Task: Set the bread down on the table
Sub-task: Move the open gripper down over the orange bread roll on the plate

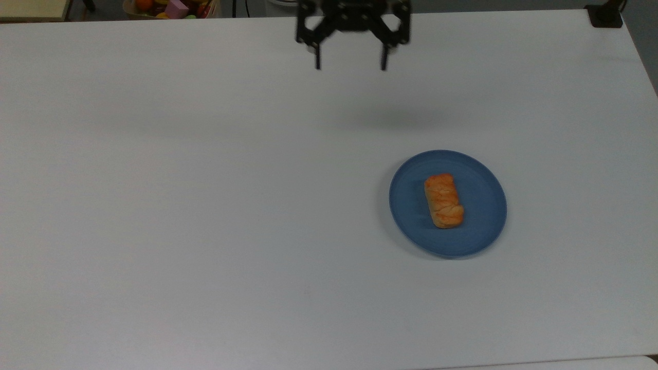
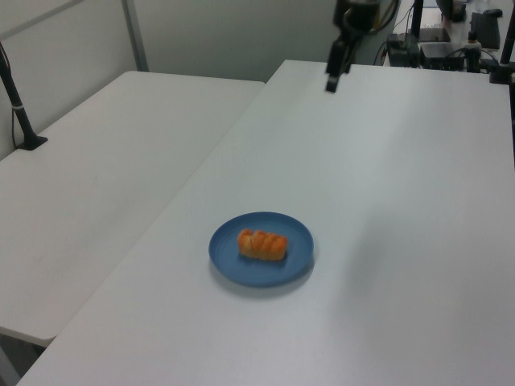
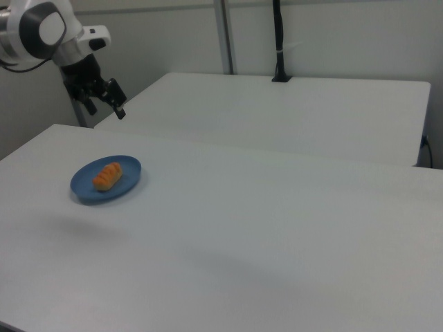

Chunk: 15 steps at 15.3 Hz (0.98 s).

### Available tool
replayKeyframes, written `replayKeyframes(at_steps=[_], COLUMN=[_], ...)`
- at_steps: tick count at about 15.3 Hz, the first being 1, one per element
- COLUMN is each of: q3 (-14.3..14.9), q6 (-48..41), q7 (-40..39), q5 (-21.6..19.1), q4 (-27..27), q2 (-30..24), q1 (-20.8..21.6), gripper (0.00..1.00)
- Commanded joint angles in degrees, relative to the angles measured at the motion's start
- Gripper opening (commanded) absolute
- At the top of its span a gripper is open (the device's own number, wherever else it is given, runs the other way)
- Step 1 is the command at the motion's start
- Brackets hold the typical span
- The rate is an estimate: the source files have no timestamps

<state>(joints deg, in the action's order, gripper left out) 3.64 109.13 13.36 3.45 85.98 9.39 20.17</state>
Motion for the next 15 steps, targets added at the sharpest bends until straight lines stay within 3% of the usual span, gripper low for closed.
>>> replayKeyframes(at_steps=[1, 8, 15], q3=[0.8, 0.9, 1.2], q6=[9.5, 21.3, 29.5], q7=[3.4, 4.5, 10.9], q5=[-0.3, 1.9, 5.4], q4=[-1.7, -1.7, -1.9], q2=[4.7, 15.2, 24.0], q1=[4.3, 10.8, 12.5], gripper=[1.0, 1.0, 1.0])
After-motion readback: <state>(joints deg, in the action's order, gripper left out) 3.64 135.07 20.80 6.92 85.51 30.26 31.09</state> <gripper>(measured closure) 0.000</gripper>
